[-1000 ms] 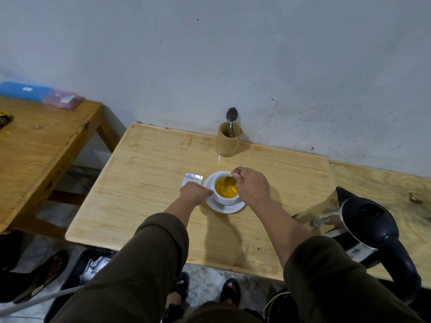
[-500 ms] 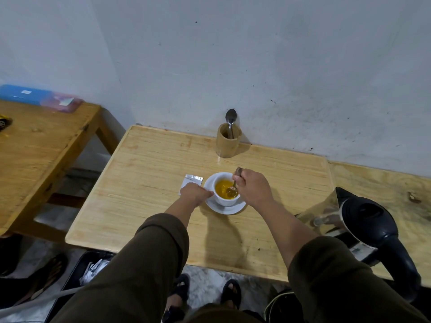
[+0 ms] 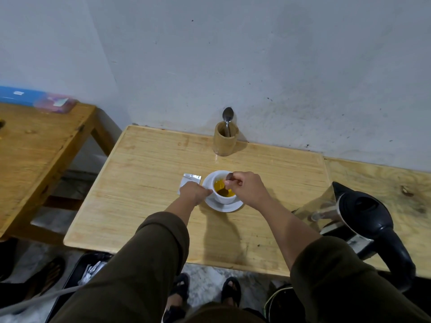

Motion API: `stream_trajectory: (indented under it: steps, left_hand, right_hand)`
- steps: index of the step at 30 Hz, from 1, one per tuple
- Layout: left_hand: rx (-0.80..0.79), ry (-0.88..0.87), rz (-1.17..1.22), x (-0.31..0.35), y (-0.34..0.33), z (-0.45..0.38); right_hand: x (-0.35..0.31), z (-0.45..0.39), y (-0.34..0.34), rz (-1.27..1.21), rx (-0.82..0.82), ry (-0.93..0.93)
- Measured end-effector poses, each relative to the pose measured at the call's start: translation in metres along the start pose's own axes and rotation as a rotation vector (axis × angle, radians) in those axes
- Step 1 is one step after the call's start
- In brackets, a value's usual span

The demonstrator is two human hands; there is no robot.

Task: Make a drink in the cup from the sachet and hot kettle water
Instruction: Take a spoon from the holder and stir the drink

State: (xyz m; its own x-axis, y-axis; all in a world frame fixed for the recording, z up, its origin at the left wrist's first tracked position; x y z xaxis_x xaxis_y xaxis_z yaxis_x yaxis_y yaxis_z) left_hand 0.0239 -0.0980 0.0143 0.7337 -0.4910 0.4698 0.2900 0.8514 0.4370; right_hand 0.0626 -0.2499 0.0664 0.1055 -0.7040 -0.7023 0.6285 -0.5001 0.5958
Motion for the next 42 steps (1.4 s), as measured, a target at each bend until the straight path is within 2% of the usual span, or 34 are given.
stream_trajectory:
  steps: [7,10,12,15,21,27,34,39,42]
  left_hand:
    - [-0.002,-0.012,-0.144,0.002,0.0,0.004]
    - [0.01,-0.018,-0.129,0.002,-0.002,0.004]
    - [0.001,-0.039,-0.124,0.002,-0.002,0.003]
    - [0.008,-0.048,-0.096,-0.001,-0.004,0.001]
    - [-0.015,-0.147,-0.12,-0.005,-0.005,-0.003]
    - [0.043,-0.253,-0.151,-0.013,-0.011,-0.002]
    - [0.102,-0.264,0.123,-0.023,-0.026,0.003]
    - [0.131,-0.194,0.194,-0.027,-0.035,0.004]
    - [0.147,-0.148,0.144,-0.028,-0.043,0.008]
  right_hand:
    - [0.0,0.018,0.012,-0.226,-0.149,-0.115]
    - [0.005,0.027,0.015,-0.33,-0.178,-0.161]
    - [0.004,0.044,0.014,-0.421,-0.114,-0.207]
    - [0.005,0.057,0.011,-0.493,-0.104,-0.234]
    - [0.022,0.083,-0.01,-0.412,-0.047,-0.301]
    - [0.045,0.097,-0.034,-0.536,0.154,-0.417]
    - [0.065,0.103,-0.034,-0.677,0.418,-0.452]
    - [0.083,0.084,-0.032,-0.683,0.481,-0.517]
    - [0.094,0.07,-0.034,-0.649,0.433,-0.571]
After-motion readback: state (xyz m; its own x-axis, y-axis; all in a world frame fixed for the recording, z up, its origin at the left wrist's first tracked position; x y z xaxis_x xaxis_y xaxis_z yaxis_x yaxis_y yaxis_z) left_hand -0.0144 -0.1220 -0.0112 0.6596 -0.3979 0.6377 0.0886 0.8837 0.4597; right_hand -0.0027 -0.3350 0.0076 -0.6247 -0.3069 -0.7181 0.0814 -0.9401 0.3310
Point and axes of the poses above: each hand's wrist, its own z-axis away from the middle knuckle, its own y-axis out of the back of the hand, x = y × z, the point moved 2 cm from there along -z, towards the middle knuckle, and after that the axes turned 13 degrees about -x, right-handed, at the moved point
